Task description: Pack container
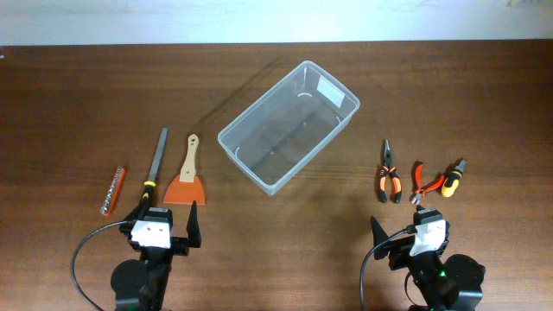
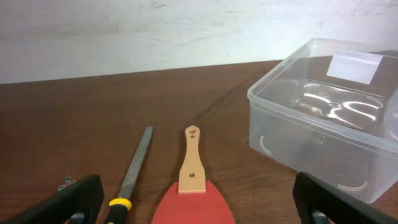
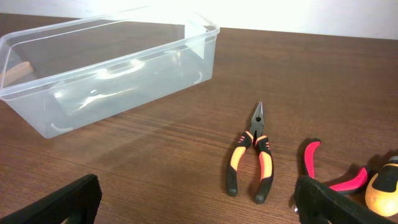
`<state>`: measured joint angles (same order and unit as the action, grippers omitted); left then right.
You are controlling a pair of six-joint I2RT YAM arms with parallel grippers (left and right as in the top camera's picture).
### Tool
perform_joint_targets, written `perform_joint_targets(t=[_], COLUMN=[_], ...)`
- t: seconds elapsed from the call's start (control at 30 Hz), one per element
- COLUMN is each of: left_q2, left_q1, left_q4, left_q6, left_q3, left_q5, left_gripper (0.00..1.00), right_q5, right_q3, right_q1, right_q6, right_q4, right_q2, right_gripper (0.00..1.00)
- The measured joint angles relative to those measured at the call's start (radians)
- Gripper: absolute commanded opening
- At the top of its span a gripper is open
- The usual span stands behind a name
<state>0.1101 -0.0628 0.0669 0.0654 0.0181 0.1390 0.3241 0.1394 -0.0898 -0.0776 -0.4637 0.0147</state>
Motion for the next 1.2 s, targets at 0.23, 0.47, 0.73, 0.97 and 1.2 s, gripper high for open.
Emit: perform_joint_targets(t=[0.23, 0.47, 0.73, 0.97, 1.2], left_q2=[0.0, 0.0, 0.0, 0.0, 0.113], left_q1=[0.0, 0.0, 0.0, 0.0, 0.0], left_q4=[0.0, 0.0, 0.0, 0.0, 0.108], left_q6=[0.0, 0.0, 0.0, 0.0, -0.003], left_q3=[0.0, 0.0, 0.0, 0.0, 0.135], left_q5=[0.0, 0.0, 0.0, 0.006, 0.066], left_gripper=[0.99, 0.99, 0.99, 0.99, 0.99], right_q5=[0.0, 0.0, 0.0, 0.027, 0.043], right_q3=[0.0, 0.0, 0.0, -0.001, 0.157], right_q1=[0.0, 0.0, 0.0, 0.0, 0.0], right_q6=[0.0, 0.0, 0.0, -0.001, 0.0], right_q4=[0.0, 0.0, 0.0, 0.051, 0.024], right_q2=[0.0, 0.0, 0.0, 0.0, 0.08], right_gripper=[0.99, 0.99, 0.99, 0.99, 0.99])
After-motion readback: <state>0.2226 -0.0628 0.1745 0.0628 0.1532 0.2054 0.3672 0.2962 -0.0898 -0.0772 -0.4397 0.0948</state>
